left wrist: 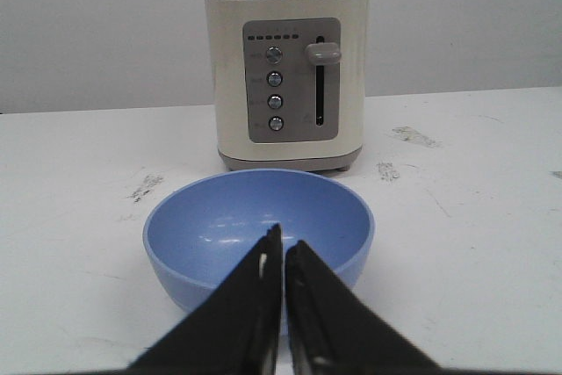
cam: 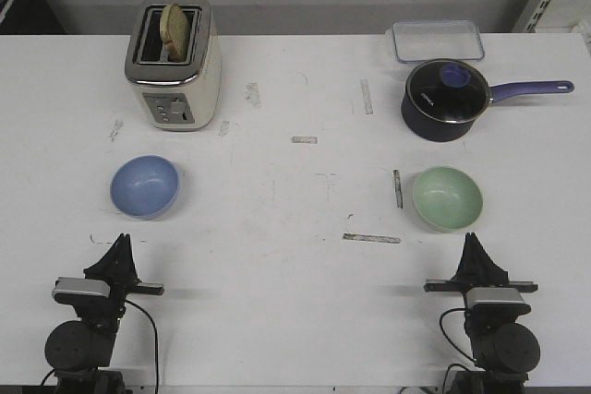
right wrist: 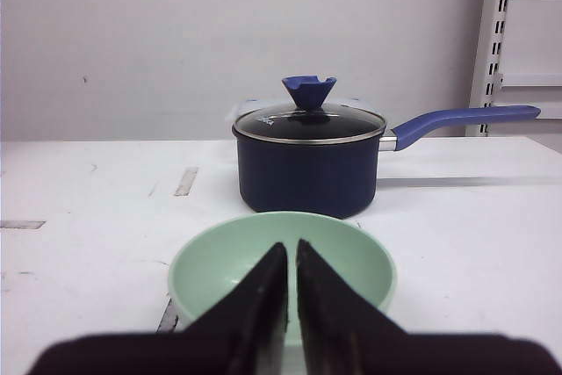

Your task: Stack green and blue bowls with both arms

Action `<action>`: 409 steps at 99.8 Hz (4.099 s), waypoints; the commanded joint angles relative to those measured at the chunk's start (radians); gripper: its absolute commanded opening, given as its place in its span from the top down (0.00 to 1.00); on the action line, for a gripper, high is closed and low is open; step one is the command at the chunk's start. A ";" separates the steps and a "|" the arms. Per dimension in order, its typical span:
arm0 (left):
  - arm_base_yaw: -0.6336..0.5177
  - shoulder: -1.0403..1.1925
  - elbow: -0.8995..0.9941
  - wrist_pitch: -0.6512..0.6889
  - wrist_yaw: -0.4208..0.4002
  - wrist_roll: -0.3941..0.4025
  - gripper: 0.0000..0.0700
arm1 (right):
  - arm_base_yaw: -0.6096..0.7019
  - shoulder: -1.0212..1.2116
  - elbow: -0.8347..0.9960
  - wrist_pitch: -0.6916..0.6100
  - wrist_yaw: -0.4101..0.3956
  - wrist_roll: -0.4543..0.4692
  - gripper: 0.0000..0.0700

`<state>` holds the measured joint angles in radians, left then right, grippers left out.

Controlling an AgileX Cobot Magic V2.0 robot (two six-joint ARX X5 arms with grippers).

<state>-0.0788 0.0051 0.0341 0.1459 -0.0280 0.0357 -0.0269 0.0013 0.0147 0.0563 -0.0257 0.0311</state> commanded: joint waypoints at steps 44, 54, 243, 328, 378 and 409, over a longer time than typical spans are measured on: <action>0.001 -0.002 -0.022 0.012 -0.002 0.005 1.00 | 0.000 0.000 0.001 -0.031 0.017 0.032 0.99; 0.001 -0.002 -0.022 0.012 -0.002 0.005 1.00 | 0.000 0.001 0.028 -0.061 0.015 0.031 0.99; 0.001 -0.002 -0.022 0.012 -0.002 0.005 1.00 | -0.337 1.255 1.012 -0.710 -0.423 0.227 0.38; 0.001 -0.002 -0.022 0.012 -0.002 0.005 1.00 | -0.310 1.505 1.014 -0.677 -0.312 0.178 0.99; 0.001 -0.002 -0.022 0.012 -0.002 0.005 1.00 | -0.113 1.491 1.222 -0.732 -0.314 0.198 1.00; 0.001 -0.002 -0.022 0.012 -0.002 0.005 1.00 | 0.234 1.500 1.221 -0.682 -0.306 0.335 1.00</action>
<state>-0.0788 0.0051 0.0341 0.1459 -0.0280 0.0357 0.1452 1.4876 1.2232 -0.6456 -0.3363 0.3107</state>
